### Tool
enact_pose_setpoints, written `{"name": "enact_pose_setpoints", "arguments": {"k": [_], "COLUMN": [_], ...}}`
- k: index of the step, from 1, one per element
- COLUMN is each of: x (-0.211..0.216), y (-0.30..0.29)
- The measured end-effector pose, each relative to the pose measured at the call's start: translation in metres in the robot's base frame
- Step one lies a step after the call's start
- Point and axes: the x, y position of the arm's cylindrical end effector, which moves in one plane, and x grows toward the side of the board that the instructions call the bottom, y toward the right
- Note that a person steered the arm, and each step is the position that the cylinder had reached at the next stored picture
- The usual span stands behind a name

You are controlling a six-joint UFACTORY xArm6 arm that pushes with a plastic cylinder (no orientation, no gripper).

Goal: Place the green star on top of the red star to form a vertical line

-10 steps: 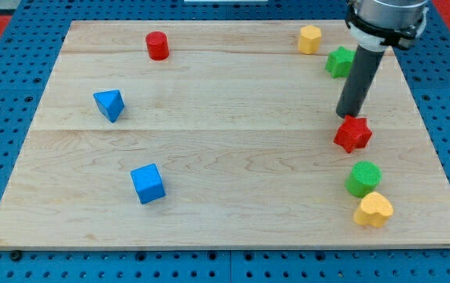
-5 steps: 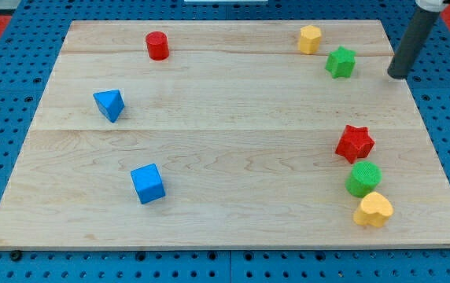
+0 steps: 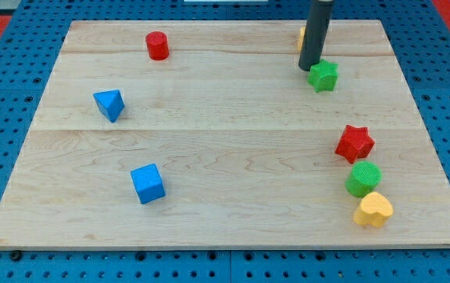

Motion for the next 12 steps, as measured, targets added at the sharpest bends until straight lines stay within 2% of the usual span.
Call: {"name": "enact_pose_setpoints", "arguments": {"k": [1,5,6,8,10,12], "x": [0.010,-0.004,0.003,0.040,0.032,0.053], "y": [0.014,0.048,0.058,0.057,0.032,0.032]}}
